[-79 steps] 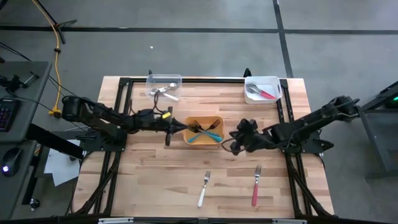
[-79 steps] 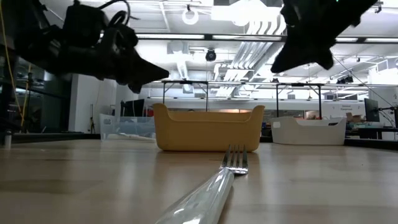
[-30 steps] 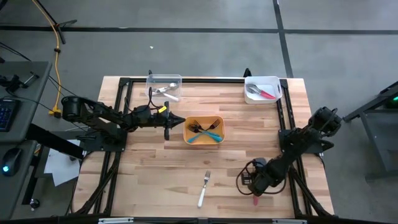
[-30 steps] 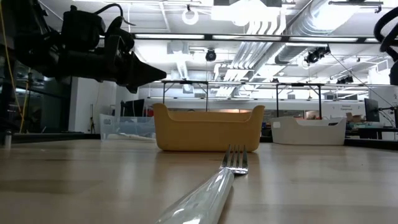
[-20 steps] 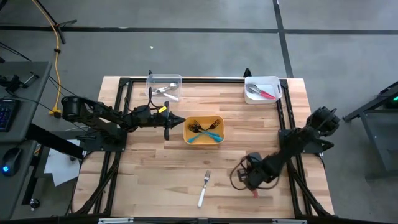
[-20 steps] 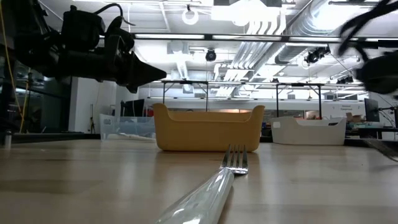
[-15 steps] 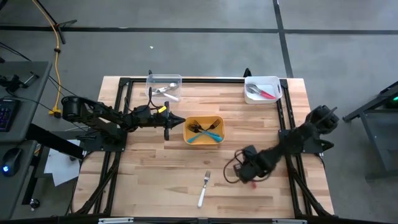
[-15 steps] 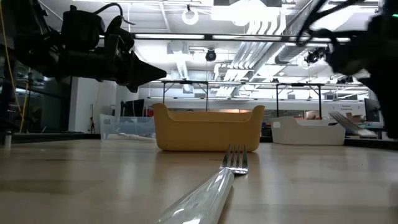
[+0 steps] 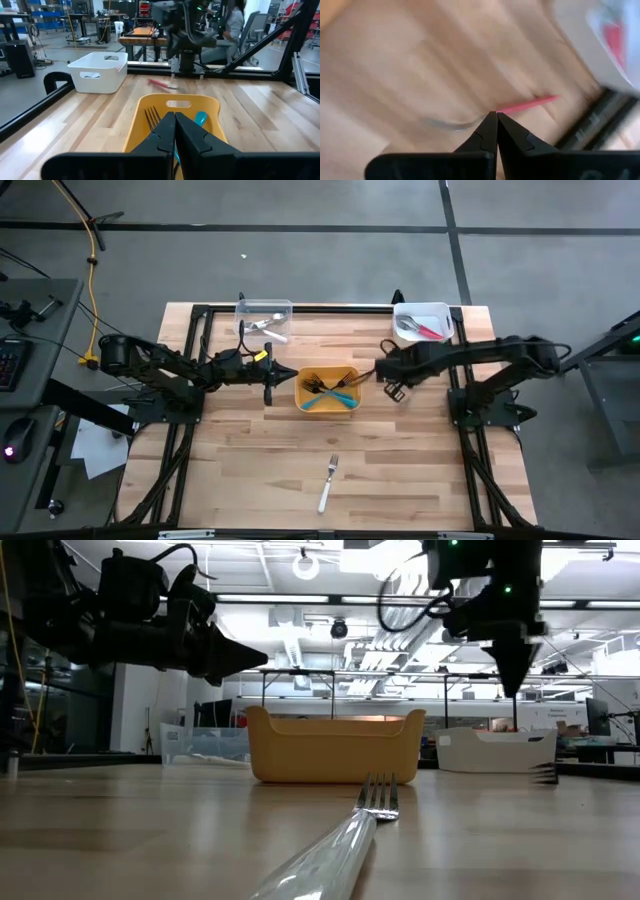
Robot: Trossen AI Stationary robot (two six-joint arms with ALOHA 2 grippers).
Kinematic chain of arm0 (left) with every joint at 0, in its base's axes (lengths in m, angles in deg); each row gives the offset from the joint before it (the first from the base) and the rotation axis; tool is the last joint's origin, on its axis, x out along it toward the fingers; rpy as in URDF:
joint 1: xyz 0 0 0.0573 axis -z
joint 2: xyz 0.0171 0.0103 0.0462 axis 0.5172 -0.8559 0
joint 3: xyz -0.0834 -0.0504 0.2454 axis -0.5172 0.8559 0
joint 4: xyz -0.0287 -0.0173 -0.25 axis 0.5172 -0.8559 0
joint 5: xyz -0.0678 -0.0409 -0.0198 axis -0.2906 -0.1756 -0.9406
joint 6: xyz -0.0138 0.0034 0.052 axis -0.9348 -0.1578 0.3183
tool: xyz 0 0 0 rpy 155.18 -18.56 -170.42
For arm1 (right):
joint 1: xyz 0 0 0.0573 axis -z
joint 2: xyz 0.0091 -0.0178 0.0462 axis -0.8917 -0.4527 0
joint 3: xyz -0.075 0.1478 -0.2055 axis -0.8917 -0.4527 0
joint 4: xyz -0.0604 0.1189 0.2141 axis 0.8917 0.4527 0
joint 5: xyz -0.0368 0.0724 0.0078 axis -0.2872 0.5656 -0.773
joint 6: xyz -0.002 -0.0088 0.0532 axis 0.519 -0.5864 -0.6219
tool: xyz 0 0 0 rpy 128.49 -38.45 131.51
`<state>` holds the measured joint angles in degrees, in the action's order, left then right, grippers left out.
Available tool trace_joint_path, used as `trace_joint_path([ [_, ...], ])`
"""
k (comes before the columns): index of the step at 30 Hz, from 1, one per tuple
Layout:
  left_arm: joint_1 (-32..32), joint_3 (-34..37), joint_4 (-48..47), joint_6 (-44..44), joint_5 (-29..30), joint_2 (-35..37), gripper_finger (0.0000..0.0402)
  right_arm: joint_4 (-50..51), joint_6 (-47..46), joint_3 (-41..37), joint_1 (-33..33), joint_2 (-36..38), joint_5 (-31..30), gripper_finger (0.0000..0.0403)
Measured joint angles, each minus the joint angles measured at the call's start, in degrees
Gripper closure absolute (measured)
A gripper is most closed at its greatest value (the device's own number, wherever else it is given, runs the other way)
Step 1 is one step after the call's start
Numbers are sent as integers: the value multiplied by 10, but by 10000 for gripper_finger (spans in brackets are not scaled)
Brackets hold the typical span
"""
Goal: Sort silverware by color (type)
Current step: Put the pink fork into the white bin
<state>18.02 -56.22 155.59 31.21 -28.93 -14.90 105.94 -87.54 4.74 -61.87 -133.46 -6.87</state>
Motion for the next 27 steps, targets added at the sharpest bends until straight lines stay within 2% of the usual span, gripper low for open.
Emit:
trace_joint_path([
  [4,0,0,-2,12,0,0,399,-26,159,-17,37,11,59,394],
  [7,0,0,0,23,1,0,399,-26,181,-46,49,10,72,373],
  [9,0,0,0,27,1,0,399,-35,149,-72,70,10,82,352],
  [13,0,0,0,18,1,0,399,-62,15,-119,121,10,130,305],
  [18,0,0,-3,15,1,0,399,-133,-126,-164,137,10,165,261],
  [23,0,0,-4,15,1,0,399,-229,-196,-208,138,10,168,250],
  [27,0,0,-5,15,1,0,399,-251,-250,-243,142,10,154,255],
])
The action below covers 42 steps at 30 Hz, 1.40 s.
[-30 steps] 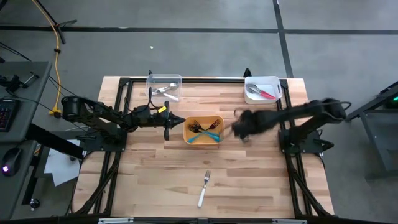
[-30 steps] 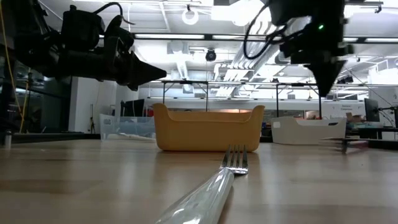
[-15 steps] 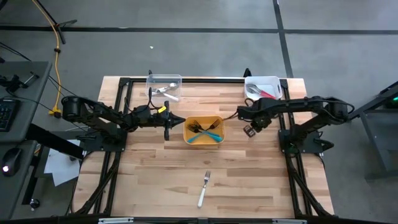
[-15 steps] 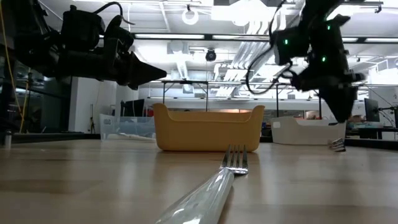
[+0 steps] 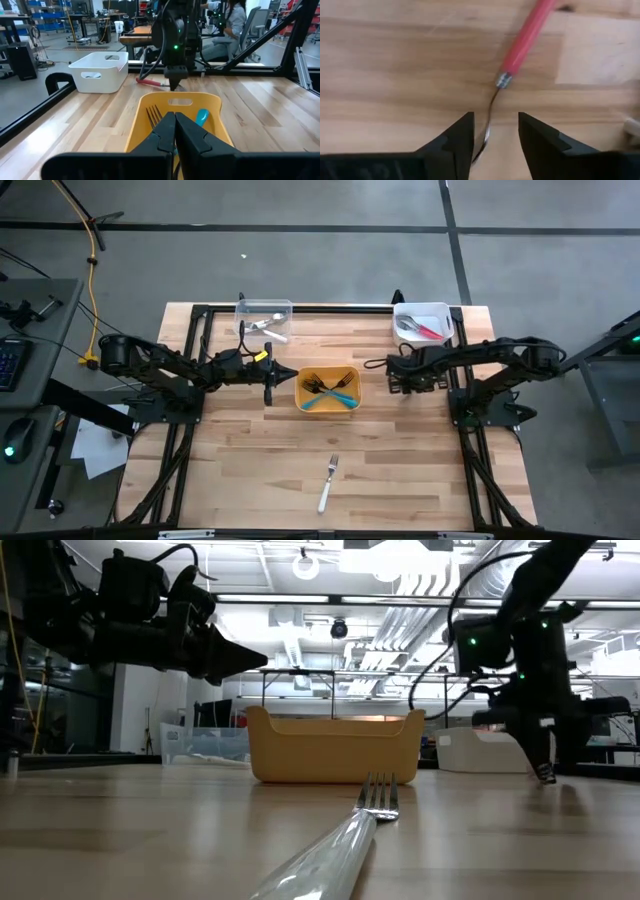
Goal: Sort silverware by color (type)
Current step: Put the pink fork into the white bin
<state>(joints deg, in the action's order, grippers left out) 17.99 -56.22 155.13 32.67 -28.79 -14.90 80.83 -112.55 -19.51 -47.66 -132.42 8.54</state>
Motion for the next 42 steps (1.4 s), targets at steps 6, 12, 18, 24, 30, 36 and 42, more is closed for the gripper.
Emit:
trace_joint_path([
  [6,0,0,-8,0,0,0,399,-26,-19,-22,-1,2,-29,304],
  [12,0,0,-13,-6,0,0,399,-51,8,-24,-6,2,-28,394],
  [18,0,0,-13,-15,0,0,399,-44,4,14,-36,36,-78,397],
  [24,0,0,-13,-15,0,0,399,-84,-37,36,-75,110,-193,398],
  [30,0,0,-11,-18,0,0,399,-191,-73,35,-45,116,-449,399],
  [36,2,0,-12,-23,0,0,399,-268,-46,35,68,81,-550,400],
  [42,7,0,-13,-35,-1,0,399,-311,-104,35,155,18,-522,401],
])
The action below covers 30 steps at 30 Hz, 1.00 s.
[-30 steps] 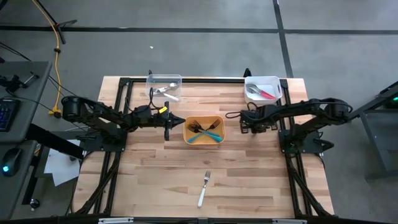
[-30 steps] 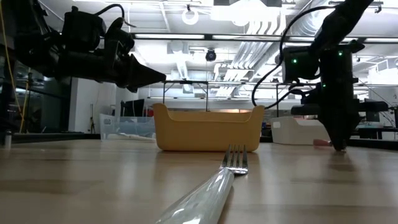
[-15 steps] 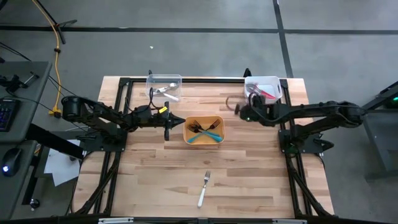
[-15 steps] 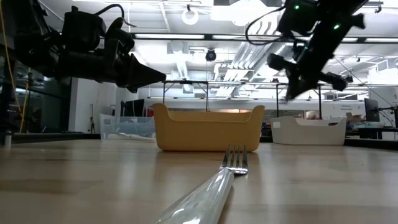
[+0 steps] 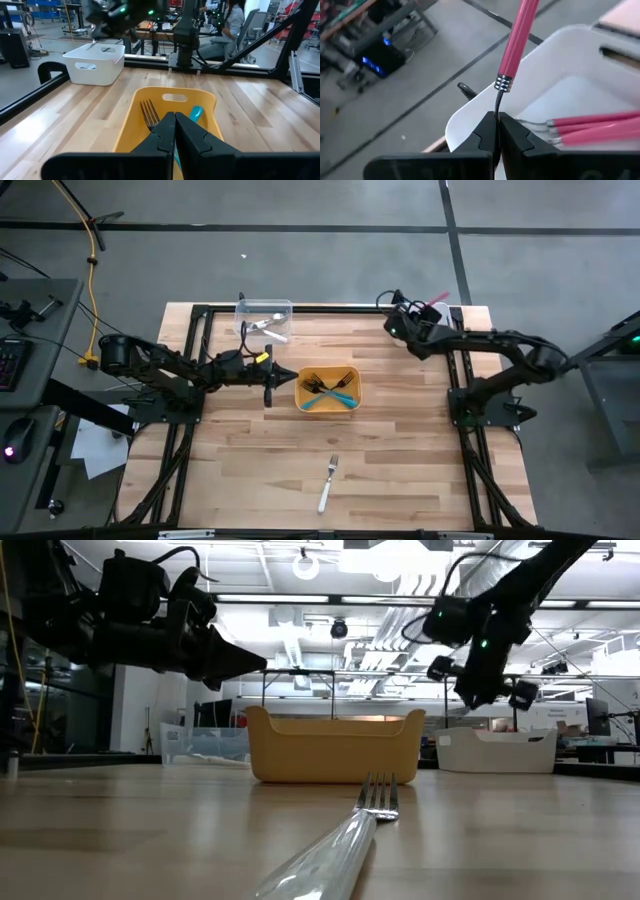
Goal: Sort silverware by color (type)
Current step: Put the pink fork into the white bin
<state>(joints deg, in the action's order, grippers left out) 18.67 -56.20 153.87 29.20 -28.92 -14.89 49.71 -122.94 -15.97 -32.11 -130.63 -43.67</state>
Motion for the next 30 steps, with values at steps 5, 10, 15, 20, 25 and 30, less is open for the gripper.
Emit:
trace_joint_path([
  [5,5,0,0,0,-1,0,399,-72,-78,0,26,-51,4,402],
  [10,6,0,-1,-2,-1,0,399,-79,-186,0,40,-68,-13,402],
  [15,9,0,-5,-1,-2,0,399,-53,-278,0,56,-68,-19,402],
  [20,9,0,-5,-1,-1,0,399,-43,-352,0,67,-72,-4,402],
  [25,9,0,-5,-1,-1,0,399,-37,-442,0,69,-92,-8,402],
  [30,9,0,-10,0,-1,0,399,-52,-460,0,69,-133,2,402],
])
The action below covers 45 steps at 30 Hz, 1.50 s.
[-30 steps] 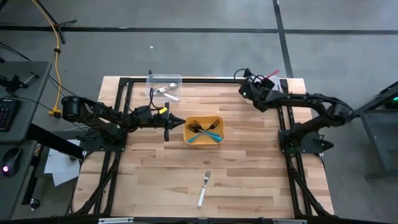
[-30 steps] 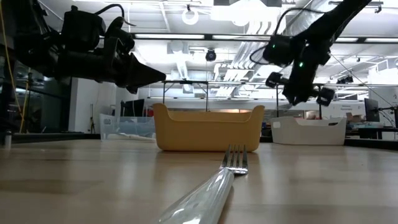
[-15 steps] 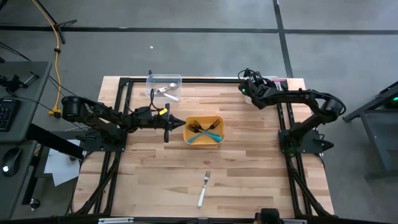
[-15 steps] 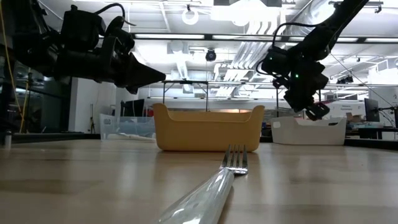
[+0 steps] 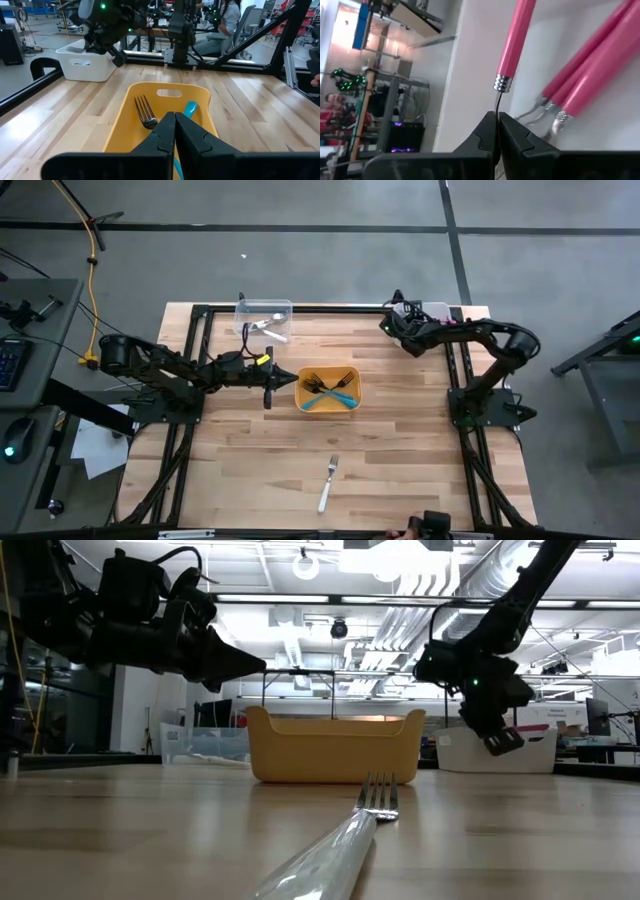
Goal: Sort silverware by color (type)
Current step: Put the pink fork into the white bin, then put the white fork into the transparent bin
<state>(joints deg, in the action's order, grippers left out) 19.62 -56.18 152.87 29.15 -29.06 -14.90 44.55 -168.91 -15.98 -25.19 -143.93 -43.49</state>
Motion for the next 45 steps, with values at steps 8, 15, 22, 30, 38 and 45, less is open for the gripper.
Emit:
trace_joint_path([
  [8,0,0,-2,1,0,0,399,-22,-41,0,0,-38,12,398],
  [15,0,0,-2,1,0,0,399,-26,-38,0,11,-38,31,395],
  [22,0,0,-3,0,0,0,399,-40,27,0,11,-35,39,349],
  [30,0,0,-4,-1,0,0,399,-62,150,6,12,-2,47,273],
  [38,0,0,-7,-5,0,0,399,-67,537,38,48,82,103,304],
  [45,0,0,-7,-4,0,0,399,-30,702,42,63,124,195,367],
])
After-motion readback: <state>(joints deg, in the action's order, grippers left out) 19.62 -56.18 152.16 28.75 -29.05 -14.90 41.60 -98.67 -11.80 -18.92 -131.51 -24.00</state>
